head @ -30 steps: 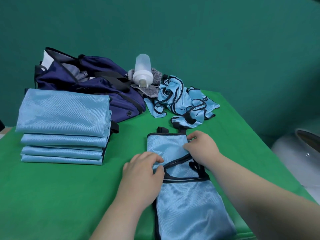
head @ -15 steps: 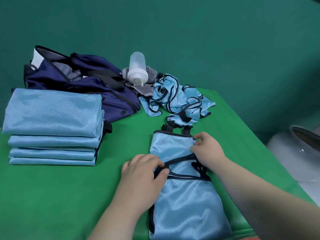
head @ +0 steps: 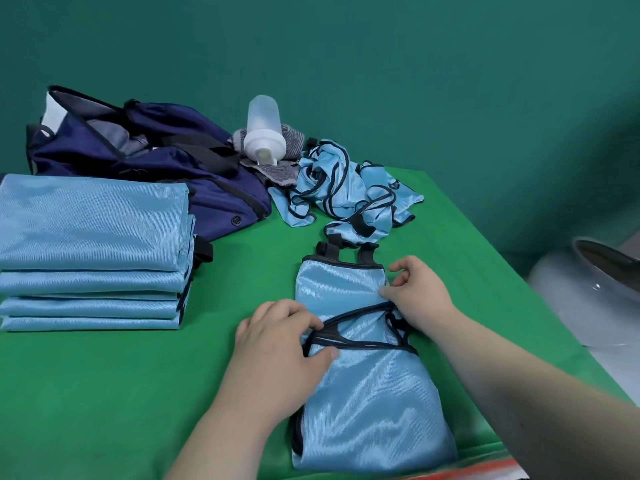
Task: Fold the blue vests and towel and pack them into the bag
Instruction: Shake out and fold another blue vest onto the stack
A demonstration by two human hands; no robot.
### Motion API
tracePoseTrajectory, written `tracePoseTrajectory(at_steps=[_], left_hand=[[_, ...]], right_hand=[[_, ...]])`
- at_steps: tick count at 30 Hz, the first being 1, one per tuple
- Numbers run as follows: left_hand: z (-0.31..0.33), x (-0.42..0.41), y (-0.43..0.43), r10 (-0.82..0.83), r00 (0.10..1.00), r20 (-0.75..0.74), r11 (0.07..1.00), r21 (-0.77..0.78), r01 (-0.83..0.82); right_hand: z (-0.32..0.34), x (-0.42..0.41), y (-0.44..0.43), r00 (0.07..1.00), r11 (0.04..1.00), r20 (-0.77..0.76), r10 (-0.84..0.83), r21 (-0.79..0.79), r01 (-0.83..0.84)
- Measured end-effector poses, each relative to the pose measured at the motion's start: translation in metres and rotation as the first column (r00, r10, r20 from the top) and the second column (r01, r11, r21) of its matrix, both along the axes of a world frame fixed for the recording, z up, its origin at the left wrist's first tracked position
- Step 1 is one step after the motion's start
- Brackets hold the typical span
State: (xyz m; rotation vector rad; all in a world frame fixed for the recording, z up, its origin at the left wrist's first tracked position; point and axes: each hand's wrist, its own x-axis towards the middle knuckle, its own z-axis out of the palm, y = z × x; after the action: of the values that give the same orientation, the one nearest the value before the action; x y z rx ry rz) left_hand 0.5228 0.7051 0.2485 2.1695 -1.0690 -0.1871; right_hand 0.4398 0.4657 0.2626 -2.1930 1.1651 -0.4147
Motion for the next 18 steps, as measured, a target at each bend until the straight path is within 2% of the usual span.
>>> tracePoseTrajectory(at_steps=[5, 9, 15, 18], left_hand=[[0.006, 0.000, 0.003, 0.023, 1.000, -0.012, 1.000, 0.019, -0.023], [0.009, -0.003, 0.005, -0.005, 1.000, 0.006, 0.999, 0.051, 0.005], [0.014, -0.010, 0.006, 0.010, 1.000, 0.017, 0.998, 0.060, -0.011], [0.014, -0.015, 0.005, 0.017, 1.000, 0.007, 0.997, 0.076, -0.018]], right_hand=[[0.017, -0.017, 0.009, 0.978, 0.996, 0.193, -0.079, 0.062, 0.068], [0.020, -0.052, 0.035, 0.981, 1.000, 0.192, 0.000, 0.020, -0.004], [-0.005, -0.092, 0.057, 0.972, 0.979, 0.182, 0.147, 0.116, -0.169], [-0.017, -0.097, 0.057, 0.969, 0.979, 0.185, 0.161, 0.090, -0.180]])
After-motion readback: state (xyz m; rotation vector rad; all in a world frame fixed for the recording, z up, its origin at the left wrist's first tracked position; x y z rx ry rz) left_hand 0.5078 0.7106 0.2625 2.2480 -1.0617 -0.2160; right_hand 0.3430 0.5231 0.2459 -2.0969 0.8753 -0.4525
